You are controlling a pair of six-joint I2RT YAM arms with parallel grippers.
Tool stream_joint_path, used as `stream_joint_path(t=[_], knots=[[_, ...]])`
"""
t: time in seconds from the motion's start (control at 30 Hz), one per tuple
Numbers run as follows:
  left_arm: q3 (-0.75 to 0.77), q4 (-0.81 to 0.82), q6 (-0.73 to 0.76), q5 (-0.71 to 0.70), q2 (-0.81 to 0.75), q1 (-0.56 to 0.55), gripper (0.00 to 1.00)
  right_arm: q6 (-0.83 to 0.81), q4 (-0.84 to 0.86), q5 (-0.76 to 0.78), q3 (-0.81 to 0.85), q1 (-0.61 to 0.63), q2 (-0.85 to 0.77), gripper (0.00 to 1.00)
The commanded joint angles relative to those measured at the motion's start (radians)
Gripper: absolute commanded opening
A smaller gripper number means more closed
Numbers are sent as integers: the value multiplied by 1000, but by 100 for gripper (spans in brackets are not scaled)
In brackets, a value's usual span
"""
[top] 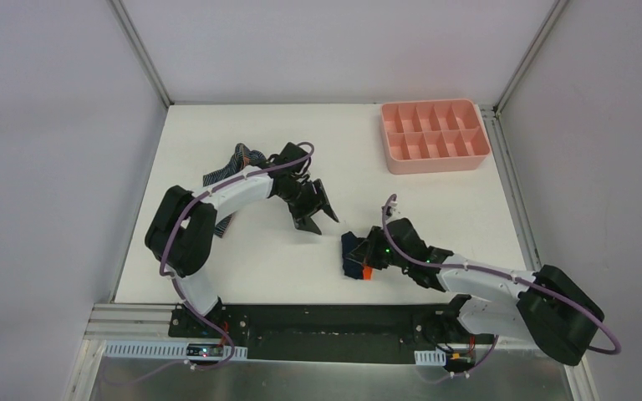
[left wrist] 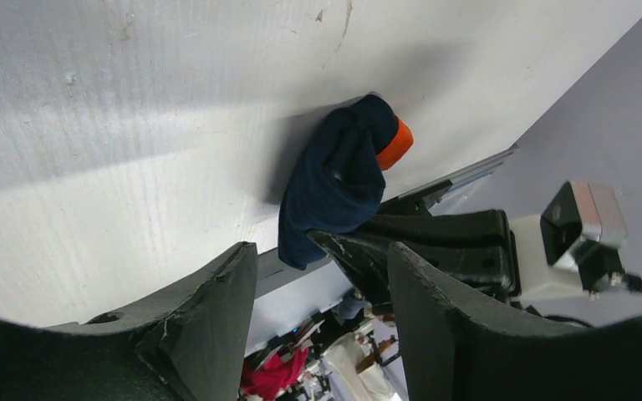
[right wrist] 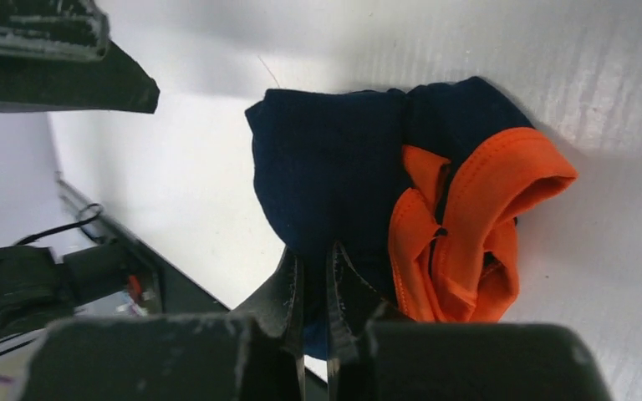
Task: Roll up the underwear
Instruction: Roll the underwear to the center of the board.
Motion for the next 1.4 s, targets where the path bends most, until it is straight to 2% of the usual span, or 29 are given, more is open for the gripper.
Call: stream_joint_path(t=[0.0, 0.13, 0.3, 0.43, 0.6, 0.8, 1.03, 1.2, 1.37], knots=[[8, -23, 44, 61, -30, -10, 59, 128, 175, -218, -111, -124, -25, 0], [9, -22, 61, 89, -26, -13, 58, 193, 315, -327, -205, -234, -10, 0], [51, -23, 80, 134, 16, -32, 58, 201, 365, -406, -245, -296, 13, 0], [93, -23, 99, 159, 92, -61, 59, 233, 456, -470, -293, -365, 43, 0], [147, -20, 126, 182, 195, -88, 61, 236, 489, -528, -319, -404, 74, 0], [221, -18, 153, 228, 286, -110, 62, 256, 636, -607, -354, -461, 193, 0], [243, -14, 162, 250, 330, -134, 59, 309, 876, -670, -364, -493, 406, 0], [251, -6, 158, 254, 355, -153, 50, 377, 1115, -690, -365, -500, 573, 0], [259, 8, 140, 256, 377, -167, 35, 414, 1210, -691, -360, -503, 661, 0]])
